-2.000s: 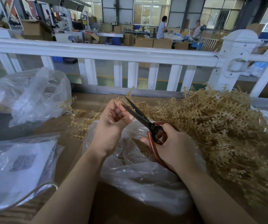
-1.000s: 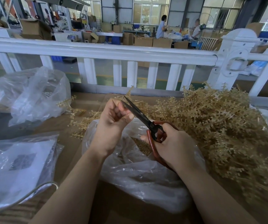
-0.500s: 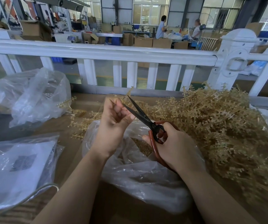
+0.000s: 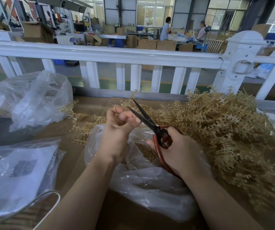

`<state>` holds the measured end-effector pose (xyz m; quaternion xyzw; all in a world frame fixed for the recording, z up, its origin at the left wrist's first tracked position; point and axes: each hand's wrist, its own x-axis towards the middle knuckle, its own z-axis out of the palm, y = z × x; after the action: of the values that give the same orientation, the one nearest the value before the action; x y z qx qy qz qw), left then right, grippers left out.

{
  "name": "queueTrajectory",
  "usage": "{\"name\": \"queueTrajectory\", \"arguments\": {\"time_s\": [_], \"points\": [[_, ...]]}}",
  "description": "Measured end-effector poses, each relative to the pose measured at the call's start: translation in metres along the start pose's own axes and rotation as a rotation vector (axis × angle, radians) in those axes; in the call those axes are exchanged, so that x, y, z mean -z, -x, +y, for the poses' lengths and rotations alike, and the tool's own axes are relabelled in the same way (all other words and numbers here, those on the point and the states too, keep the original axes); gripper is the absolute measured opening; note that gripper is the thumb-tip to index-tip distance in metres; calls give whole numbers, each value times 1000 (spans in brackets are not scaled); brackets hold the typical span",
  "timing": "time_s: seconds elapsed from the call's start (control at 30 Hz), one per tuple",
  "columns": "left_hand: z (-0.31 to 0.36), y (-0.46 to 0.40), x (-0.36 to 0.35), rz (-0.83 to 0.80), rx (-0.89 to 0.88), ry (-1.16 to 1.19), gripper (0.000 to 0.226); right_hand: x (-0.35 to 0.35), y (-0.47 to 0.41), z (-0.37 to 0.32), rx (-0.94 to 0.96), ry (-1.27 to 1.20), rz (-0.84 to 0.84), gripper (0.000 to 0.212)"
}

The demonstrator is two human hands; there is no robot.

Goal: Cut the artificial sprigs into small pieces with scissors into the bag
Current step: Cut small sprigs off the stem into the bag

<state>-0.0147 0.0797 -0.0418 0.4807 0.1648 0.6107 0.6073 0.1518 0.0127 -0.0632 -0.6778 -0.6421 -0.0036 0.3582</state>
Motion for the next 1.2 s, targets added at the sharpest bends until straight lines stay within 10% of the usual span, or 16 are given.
{"name": "queueTrajectory", "arguments": {"time_s": [0.27, 0.53, 1.2], "points": [[-1, -1, 2, -1, 250, 171, 30, -6, -1, 1, 1, -93, 70, 59], [-15, 7, -8, -42, 301, -151, 28, -9, -5, 0, -52, -545, 77, 14], [-13, 10, -7, -111, 232, -378, 12, -14, -6, 1, -112, -473, 92, 16]]}}
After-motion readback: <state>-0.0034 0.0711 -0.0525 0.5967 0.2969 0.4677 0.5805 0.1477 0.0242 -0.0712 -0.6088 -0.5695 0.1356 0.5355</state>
